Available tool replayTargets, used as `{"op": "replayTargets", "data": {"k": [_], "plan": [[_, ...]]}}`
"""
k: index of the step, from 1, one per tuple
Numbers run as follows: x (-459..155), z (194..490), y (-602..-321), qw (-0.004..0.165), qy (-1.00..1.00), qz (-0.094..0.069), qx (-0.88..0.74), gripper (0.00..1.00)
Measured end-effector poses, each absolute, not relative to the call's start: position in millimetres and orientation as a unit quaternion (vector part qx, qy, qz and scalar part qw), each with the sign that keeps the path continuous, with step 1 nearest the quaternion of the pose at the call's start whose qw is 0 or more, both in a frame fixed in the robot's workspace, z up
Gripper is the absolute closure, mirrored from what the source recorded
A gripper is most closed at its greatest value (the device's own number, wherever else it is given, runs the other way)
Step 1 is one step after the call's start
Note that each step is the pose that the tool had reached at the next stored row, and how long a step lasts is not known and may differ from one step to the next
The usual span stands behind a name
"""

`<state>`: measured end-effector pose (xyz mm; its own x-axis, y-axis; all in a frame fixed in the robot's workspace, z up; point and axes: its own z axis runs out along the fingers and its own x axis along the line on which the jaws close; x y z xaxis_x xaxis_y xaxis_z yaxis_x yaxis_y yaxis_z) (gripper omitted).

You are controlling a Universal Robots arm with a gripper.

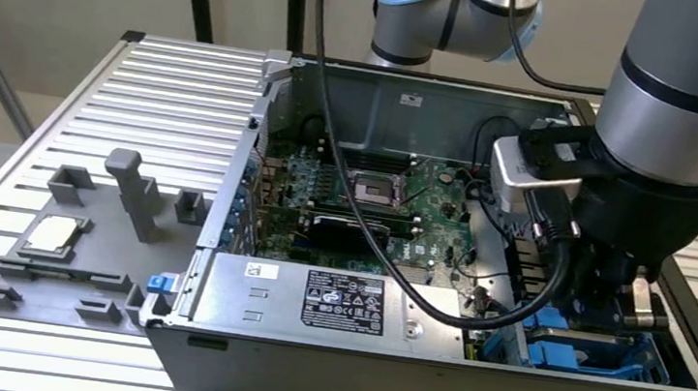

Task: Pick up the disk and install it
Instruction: 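Insert the second disk wire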

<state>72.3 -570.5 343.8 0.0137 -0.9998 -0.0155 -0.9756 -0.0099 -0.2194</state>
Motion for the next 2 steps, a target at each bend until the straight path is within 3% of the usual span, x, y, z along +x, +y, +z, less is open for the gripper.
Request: {"op": "replayTargets", "data": {"k": [2], "plan": [[72.3,343.8,-570.6,0.084,0.699,-0.072,-0.707,0.76]]}}
